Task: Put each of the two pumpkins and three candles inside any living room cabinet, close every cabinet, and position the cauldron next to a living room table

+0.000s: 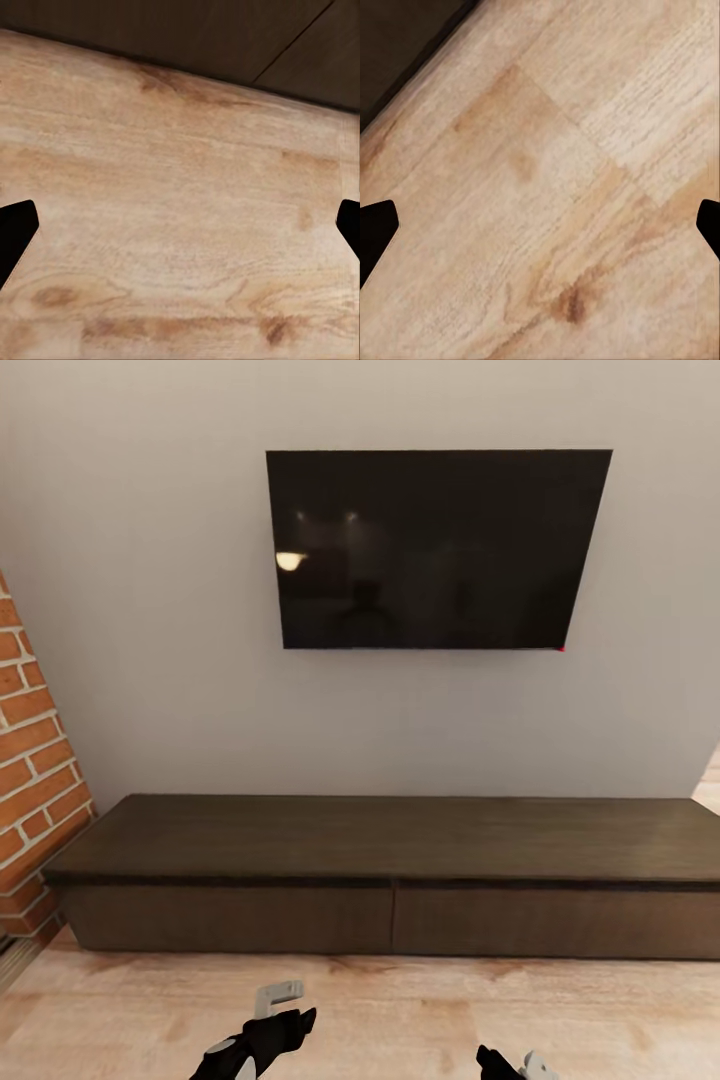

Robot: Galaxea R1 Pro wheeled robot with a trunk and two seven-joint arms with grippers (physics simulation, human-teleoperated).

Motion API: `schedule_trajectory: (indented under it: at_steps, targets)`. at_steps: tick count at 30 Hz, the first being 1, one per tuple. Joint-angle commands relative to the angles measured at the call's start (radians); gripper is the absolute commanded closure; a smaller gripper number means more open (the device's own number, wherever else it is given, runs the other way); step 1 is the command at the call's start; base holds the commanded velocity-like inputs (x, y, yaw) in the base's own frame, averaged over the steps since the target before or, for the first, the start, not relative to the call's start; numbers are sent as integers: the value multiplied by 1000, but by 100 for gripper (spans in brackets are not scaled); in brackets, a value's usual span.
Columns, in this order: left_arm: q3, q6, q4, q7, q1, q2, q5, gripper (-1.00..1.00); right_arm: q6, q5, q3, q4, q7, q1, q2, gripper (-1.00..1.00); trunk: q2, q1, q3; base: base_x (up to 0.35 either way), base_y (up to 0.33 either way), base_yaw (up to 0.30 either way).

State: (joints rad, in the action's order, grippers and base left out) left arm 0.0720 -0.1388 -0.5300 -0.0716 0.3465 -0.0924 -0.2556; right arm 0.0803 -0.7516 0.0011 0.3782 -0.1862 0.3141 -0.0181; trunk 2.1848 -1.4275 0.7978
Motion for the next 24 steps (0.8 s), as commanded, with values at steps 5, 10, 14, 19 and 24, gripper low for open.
schedule_trajectory:
  at_steps: [5, 10, 14, 19, 24]
  targets:
    - [2, -5, -2, 0, 0, 0, -8, -100, 4, -7, 0, 3, -2, 0, 0, -100, 0, 0, 1, 153, 126, -37]
    - [3, -5, -2, 0, 0, 0, -7, -100, 4, -7, 0, 4, -2, 0, 0, -100, 0, 0, 1, 44, 28, -5]
    - [2, -5, -2, 0, 0, 0, -7, -100, 4, -8, 0, 3, -3, 0, 0, -100, 0, 0, 1, 40, 18, -1]
    - [3, -5, -2, 0, 0, 0, -7, -100, 5, -8, 0, 1, -3, 0, 0, -100, 0, 0, 1, 135, 91, 0]
    - [3, -5, -2, 0, 0, 0, -7, -100, 8, -8, 0, 1, -3, 0, 0, -100, 0, 0, 1, 37, 21, 0]
